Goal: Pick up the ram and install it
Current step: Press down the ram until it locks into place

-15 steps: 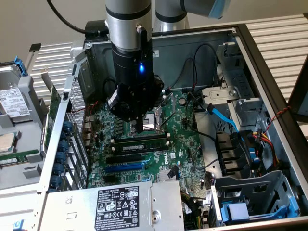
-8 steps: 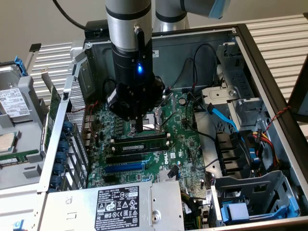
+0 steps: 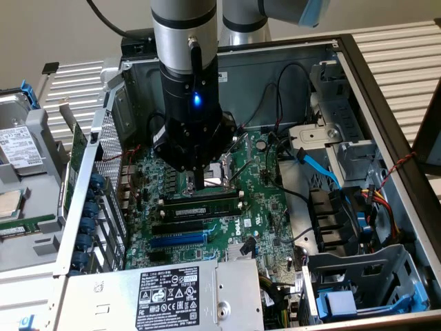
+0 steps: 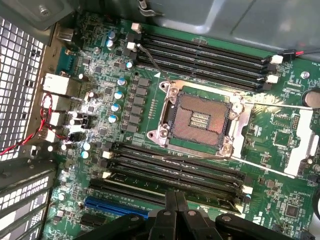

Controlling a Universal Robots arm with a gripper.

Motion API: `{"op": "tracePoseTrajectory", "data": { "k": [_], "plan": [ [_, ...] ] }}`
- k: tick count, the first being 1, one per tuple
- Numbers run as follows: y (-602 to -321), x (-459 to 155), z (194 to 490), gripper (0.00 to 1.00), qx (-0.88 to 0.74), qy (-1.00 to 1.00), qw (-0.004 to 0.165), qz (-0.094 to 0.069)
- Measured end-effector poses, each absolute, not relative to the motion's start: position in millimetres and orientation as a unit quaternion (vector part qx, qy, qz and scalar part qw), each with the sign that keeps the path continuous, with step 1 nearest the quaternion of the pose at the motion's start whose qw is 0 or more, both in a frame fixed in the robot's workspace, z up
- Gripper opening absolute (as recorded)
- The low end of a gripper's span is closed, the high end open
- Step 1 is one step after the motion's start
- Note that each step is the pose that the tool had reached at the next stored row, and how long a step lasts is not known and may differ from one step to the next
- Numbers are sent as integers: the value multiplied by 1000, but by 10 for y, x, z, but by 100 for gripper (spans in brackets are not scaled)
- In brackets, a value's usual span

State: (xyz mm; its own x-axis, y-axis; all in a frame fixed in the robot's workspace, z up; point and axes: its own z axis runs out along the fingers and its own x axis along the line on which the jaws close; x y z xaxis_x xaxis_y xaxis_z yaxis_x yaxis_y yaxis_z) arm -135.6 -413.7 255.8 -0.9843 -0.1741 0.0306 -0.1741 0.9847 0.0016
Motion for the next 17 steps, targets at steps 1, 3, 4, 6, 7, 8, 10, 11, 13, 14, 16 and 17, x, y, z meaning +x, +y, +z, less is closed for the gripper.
{"op": "tracePoseTrajectory", "data": {
  "k": [1,3,4,6,7,8,10,11,13,14,16,17],
  "plan": [
    [-4137,-1357,2558,11,81,-997,15,0],
    [-4137,-1357,2557,11,67,-998,15,0],
    [-4137,-1356,2557,11,61,-998,15,0],
    [-4137,-1356,2557,11,50,-999,14,0],
    [-4137,-1356,2557,11,45,-999,13,0],
    [-4137,-1356,2557,11,40,-999,12,0],
    [-4137,-1356,2557,11,31,-999,10,0],
    [-4137,-1356,2557,11,28,-1000,9,0],
    [-4137,-1357,2558,11,23,-1000,5,0],
    [-4137,-1356,2557,11,21,-1000,3,2],
    [-4137,-1356,2557,11,18,-1000,-3,7],
    [-4137,-1357,2557,11,17,-1000,-6,10]
  ]
}}
